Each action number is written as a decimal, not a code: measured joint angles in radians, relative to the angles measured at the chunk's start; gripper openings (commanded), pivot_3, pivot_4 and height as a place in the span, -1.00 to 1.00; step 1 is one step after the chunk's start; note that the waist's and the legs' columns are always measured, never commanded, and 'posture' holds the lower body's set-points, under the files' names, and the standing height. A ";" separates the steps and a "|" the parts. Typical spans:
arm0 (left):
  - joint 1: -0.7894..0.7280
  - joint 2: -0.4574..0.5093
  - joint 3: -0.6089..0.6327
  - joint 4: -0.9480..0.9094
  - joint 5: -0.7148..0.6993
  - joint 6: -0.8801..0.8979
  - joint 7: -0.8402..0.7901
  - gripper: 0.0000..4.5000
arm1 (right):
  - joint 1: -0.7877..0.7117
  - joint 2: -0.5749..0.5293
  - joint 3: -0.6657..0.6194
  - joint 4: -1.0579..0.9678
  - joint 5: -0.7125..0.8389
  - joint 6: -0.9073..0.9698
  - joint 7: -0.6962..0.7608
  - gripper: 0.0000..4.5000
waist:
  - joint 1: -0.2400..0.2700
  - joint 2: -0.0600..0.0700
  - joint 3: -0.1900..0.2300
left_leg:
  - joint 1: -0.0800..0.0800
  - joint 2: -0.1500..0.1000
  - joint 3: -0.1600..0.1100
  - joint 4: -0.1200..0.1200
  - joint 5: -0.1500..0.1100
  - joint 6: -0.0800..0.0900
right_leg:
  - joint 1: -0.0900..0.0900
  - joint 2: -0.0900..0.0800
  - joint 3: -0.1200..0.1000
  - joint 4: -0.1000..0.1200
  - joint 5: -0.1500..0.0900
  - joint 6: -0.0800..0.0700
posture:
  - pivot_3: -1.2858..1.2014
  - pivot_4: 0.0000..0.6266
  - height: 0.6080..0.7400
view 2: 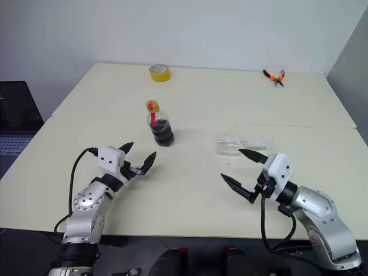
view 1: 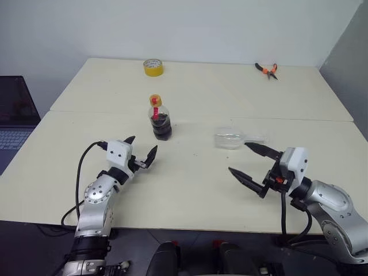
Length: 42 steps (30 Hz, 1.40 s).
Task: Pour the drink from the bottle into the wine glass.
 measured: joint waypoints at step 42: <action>-0.524 -0.097 -0.043 0.706 0.060 -0.158 0.000 0.98 | -0.181 0.072 0.084 0.001 -0.003 0.096 0.022 1.00 | 0.000 -0.001 0.000 | -0.001 -0.001 0.000 0.000 0.000 0.000 | -0.001 0.000 0.000 0.000 0.000 0.000 | 0.03 -0.52 1.00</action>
